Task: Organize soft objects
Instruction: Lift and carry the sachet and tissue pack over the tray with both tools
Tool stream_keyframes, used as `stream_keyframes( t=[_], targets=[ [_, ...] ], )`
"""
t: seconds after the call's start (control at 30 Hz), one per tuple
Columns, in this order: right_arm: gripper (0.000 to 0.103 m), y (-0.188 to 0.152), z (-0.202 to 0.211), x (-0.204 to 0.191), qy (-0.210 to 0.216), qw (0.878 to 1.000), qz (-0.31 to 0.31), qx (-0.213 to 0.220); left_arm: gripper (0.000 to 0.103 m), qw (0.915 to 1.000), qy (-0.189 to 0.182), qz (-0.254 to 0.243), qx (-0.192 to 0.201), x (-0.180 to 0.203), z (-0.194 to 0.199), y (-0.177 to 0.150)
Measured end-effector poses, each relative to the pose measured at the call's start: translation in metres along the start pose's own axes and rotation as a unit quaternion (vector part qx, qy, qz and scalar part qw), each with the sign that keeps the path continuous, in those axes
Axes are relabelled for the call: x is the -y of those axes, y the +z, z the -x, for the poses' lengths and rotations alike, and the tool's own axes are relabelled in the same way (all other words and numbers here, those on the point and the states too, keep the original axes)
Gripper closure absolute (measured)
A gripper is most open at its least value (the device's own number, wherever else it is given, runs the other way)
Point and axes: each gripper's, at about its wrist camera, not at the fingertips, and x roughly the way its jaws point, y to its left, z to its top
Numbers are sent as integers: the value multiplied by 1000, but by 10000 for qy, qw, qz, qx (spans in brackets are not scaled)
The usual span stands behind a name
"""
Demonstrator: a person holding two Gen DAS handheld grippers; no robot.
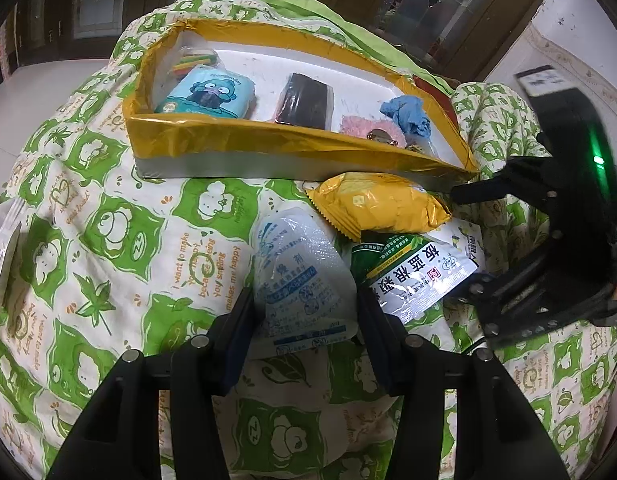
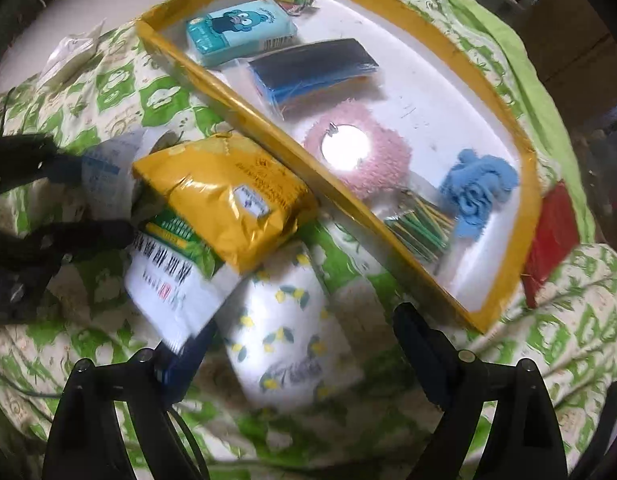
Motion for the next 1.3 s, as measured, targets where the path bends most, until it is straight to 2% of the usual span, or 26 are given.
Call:
stream_keyframes(
  t=[0.03,0.07,0.27,0.37,0.47,0.63,0.83,0.93,1.13,1.3],
  targets=[
    [25,0,-3,1,27,10000,-75,21,53,10000,-8,-8,2,0,0,0],
    [43,1,-5,1,100,9998,-183,29,53,10000,-26,-6,8,0,0,0],
    [43,-14,-4,4,88,9969,-766,132,54,9999,-86,18,70,-3,3,0],
    [43,-25,7,2,304,9907,-1297,272,54,9999,-88,11,90,-3,5,-1],
    [43,-43,22,1,445,9788,-1886,662,54,9998,-148,35,138,-4,11,-1],
    [43,-77,41,-1,593,9505,-2756,1307,54,9995,-196,-14,257,1,20,-1],
    [43,-88,60,0,224,9331,-3076,1850,54,9990,-154,-66,403,2,28,0],
    [43,-88,59,12,181,9315,-3119,1864,54,9988,-134,-84,469,3,30,1],
    [43,-90,65,6,118,9321,-3048,1953,54,9983,-51,-182,560,6,34,1],
    [43,-94,70,12,115,9234,-3203,2114,54,9981,-24,-199,586,7,36,1]
  ],
)
